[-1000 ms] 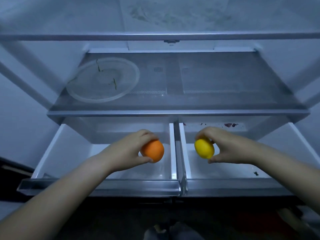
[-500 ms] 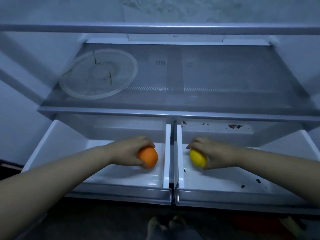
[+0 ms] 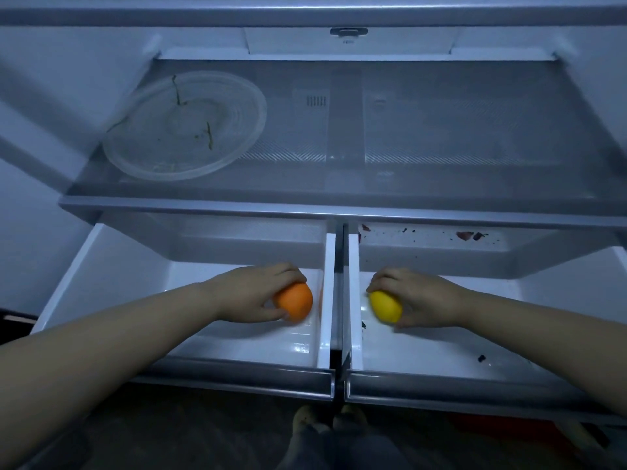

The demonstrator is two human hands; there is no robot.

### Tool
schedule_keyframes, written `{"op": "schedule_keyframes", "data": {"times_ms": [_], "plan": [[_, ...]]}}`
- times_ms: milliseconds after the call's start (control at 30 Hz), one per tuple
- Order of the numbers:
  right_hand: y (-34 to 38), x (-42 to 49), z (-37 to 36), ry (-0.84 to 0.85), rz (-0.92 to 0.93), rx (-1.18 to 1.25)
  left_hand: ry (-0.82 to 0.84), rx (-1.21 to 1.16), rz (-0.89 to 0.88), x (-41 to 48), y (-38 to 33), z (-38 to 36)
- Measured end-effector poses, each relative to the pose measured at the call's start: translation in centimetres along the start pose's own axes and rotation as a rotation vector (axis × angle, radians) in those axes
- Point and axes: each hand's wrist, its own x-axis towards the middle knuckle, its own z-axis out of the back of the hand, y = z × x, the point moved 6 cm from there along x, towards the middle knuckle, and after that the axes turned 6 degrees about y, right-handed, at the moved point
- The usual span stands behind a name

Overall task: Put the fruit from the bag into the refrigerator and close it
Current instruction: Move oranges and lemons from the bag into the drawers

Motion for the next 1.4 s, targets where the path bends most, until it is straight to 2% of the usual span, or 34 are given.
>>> {"op": "schedule_keyframes", "data": {"times_ms": [267,433,533,600,733,900,1033,1100,1400], "plan": [[0.2,0.1,0.3,0.003,-0.015,-0.015,0.005,0.003,-0.004,-0.2,0.2,-0.1],[2.5,-0.7,3.5,-0.003,0.029,0.049,0.012,0.066,0.041,-0.9,-0.2,1.3],[5.5,-1.9,7.3,-0.132,0.131,0.035,-0.09,0.047,0.051,-2.1,-1.2,3.8],[7.4,-3.0,9.8,-0.266,0.162,-0.008,-0.223,0.041,0.042,-3.3,-2.3,5.9],[10.5,-4.1,13.2,-0.457,0.181,-0.091,-0.455,0.222,0.071,-5.7,-5.3,9.3],[14.1,-4.0,15.1,-0.545,0.106,-0.075,-0.675,0.219,0.198,-8.8,-8.7,12.5],[16.4,-3.0,16.3,-0.54,0.043,-0.168,-0.738,0.241,0.361,-11.5,-9.6,13.4],[17.2,-2.4,16.7,-0.538,0.02,-0.127,-0.757,0.211,0.484,-13.1,-9.4,13.1],[22.7,1.8,15.2,-0.515,0.182,-0.084,-0.816,0.065,0.858,-20.3,-8.8,8.4]]}}
